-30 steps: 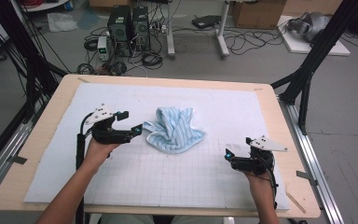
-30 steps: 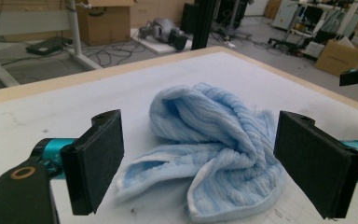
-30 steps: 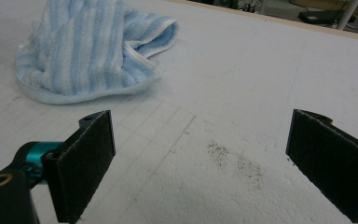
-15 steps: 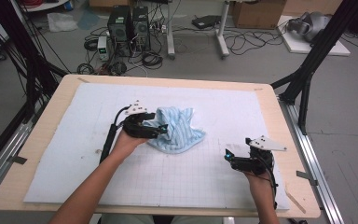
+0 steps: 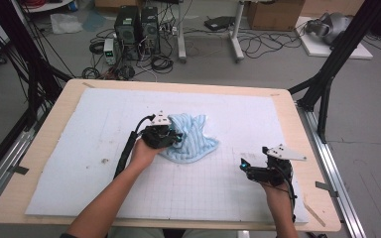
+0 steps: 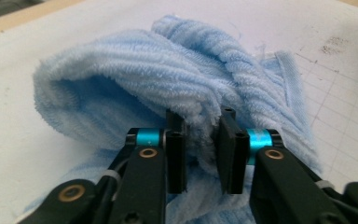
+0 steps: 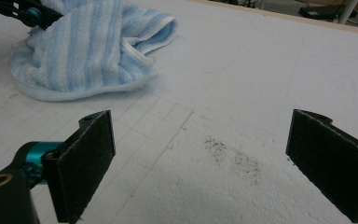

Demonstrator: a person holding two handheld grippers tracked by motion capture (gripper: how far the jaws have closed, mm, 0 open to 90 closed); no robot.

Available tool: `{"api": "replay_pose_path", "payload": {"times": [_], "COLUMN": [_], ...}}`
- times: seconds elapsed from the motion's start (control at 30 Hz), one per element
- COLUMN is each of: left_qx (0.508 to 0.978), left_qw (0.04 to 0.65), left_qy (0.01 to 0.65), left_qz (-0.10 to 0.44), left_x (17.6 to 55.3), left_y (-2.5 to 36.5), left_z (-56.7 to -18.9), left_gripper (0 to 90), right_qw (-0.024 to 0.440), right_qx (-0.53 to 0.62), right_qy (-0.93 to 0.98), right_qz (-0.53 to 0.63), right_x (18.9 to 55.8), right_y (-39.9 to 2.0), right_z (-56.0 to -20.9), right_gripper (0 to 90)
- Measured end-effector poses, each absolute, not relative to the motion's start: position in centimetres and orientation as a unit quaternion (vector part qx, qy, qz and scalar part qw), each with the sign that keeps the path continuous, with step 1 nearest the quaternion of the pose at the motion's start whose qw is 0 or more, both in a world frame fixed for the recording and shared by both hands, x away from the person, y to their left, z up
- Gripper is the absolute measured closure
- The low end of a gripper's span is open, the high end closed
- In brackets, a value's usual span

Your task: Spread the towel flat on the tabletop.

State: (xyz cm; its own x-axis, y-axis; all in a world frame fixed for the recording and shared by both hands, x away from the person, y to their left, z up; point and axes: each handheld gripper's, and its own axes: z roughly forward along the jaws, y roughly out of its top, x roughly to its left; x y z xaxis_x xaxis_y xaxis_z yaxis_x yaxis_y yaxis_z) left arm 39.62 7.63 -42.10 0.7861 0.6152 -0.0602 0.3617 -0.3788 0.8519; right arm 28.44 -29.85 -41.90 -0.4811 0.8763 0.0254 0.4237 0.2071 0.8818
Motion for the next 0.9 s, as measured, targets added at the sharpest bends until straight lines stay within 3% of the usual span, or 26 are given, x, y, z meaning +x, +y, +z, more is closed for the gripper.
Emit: {"api": "replay_pose_path", "payload": {"times": [0.23,0.63,0.9], "left_qx": [0.803,0.768,0.758], "left_qw": [0.490,0.516,0.523], "left_qy": [0.319,0.353,0.363], "left_qz": [0.117,0.136,0.140], "left_x": [38.9,37.6,37.9], "left_y": [9.9,15.3,16.8], "left_z": [-41.8,-41.6,-41.8], "left_gripper": [78.0,79.2,79.6], "right_qw": [0.249,0.241,0.224], "right_qx": [0.441,0.430,0.408], "right_qy": [0.736,0.745,0.764], "right_qz": [0.450,0.450,0.448], "right_x": [28.4,28.6,29.2], "right_y": [-29.5,-28.3,-25.8], "right_z": [-41.9,-41.8,-41.6], "right_gripper": [6.9,6.9,6.9]}}
